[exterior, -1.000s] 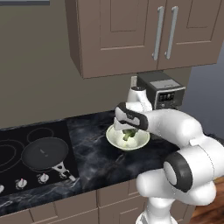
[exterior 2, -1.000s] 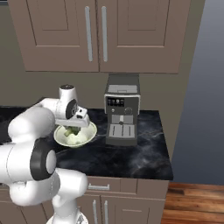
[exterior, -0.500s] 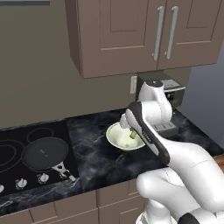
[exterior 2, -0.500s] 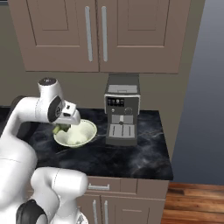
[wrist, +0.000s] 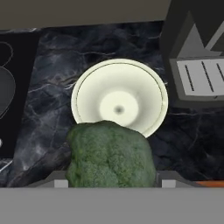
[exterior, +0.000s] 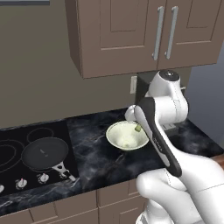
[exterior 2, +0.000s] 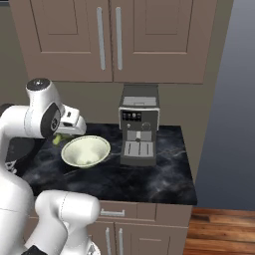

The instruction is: Place the fish on the plate and place the broccoli on the same plate.

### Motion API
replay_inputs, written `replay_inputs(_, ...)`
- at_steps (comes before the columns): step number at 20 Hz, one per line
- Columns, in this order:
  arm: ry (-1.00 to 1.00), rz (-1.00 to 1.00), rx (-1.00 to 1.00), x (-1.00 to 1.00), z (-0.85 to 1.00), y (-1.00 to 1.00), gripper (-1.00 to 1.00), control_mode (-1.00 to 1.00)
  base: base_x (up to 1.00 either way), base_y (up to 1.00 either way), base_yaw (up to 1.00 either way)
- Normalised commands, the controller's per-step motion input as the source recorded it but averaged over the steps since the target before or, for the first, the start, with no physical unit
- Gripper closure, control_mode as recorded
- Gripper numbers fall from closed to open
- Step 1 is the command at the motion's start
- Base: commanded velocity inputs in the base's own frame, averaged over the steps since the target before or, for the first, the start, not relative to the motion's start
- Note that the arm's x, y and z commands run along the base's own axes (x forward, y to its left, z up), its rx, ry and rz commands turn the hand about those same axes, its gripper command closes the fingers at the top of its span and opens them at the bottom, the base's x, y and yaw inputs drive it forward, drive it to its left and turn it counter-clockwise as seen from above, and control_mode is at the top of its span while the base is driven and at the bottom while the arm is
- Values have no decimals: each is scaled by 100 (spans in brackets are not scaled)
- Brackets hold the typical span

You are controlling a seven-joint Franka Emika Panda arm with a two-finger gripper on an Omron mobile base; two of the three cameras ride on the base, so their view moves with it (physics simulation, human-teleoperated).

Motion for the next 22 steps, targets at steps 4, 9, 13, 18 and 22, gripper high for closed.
replay_inputs(4,0,0,0,0,0,0,100,-100,0,0,0)
replay_inputs(9,0,0,0,-7,0,0,100,-100,0,0,0)
replay_inputs(13,0,0,0,-11,0,0,100,100,-64,29,2)
replay_inputs(18,0,0,0,0,0,0,100,100,-79,100,15)
replay_inputs(22,0,0,0,0,0,0,100,100,-34,100,12)
